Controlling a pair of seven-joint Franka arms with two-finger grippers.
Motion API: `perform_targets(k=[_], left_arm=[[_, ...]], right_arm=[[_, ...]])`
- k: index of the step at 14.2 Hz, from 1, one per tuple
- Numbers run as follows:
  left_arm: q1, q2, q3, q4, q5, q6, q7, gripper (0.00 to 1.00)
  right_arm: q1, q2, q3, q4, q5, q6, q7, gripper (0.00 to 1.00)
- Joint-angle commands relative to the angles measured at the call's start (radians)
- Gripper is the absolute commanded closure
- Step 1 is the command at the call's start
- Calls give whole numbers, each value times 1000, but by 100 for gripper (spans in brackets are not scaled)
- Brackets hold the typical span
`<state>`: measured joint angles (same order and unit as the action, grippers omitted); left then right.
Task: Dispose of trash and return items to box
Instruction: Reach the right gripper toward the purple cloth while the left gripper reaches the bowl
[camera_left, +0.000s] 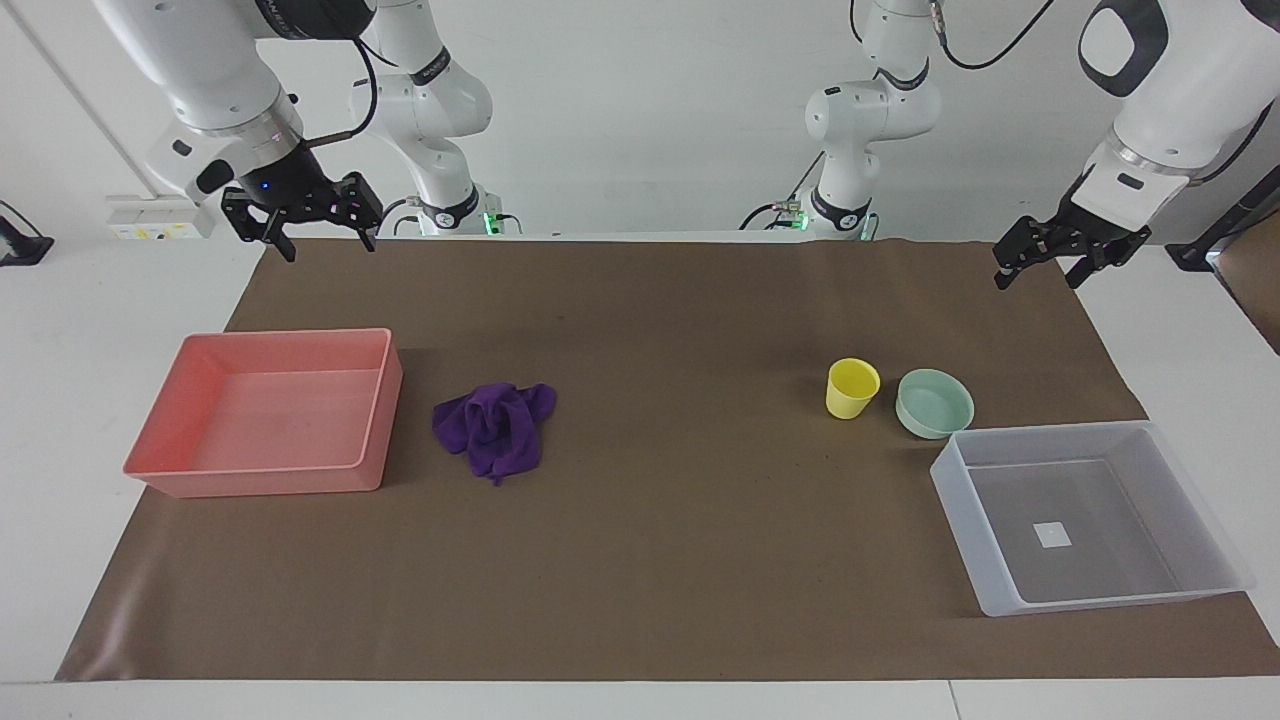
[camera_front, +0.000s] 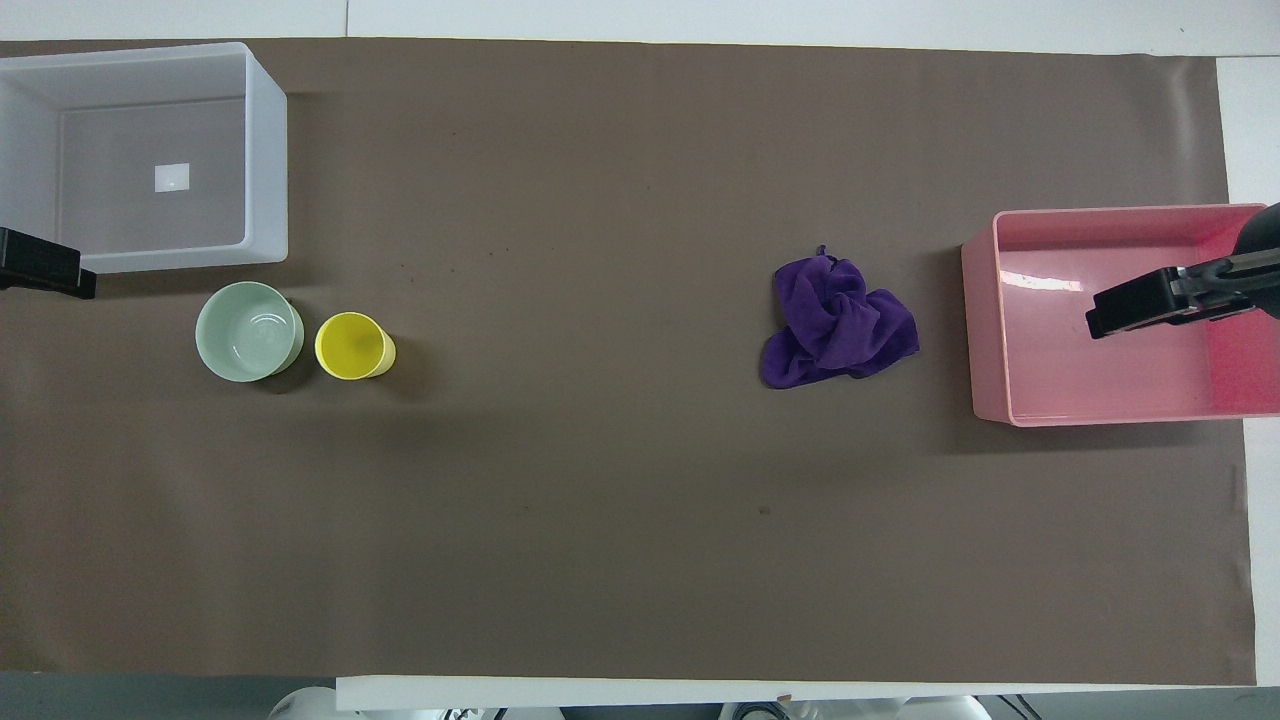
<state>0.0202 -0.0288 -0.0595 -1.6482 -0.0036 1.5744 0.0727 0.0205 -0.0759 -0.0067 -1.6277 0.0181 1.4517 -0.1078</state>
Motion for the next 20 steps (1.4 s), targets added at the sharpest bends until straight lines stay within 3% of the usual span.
perform_targets(k=[1, 6, 9, 13, 15, 18, 20], left_arm=[[7, 70, 3, 103, 22, -48, 30, 0], [11, 64, 4, 103, 20, -30, 35, 0], [11, 59, 4, 94, 20, -27, 27, 0], [9, 21, 4, 6, 20, 36, 19, 0], [12, -28, 4, -109, 20, 138, 10, 0], [35, -149, 4, -469, 20, 434, -42, 0], [35, -160, 3, -631, 19, 571, -59, 0]], right_arm=[[-13, -15, 4, -21, 0, 15, 10, 0], [-10, -16, 1, -38, 2, 27, -4, 0], [-2, -22, 2, -112, 66, 160, -10, 0], [62, 83, 4, -130, 77, 301, 8, 0], [113, 137, 4, -129, 74, 367, 86, 0], [185, 218, 4, -129, 60, 464, 135, 0], [214, 281, 4, -130, 59, 553, 196, 0]])
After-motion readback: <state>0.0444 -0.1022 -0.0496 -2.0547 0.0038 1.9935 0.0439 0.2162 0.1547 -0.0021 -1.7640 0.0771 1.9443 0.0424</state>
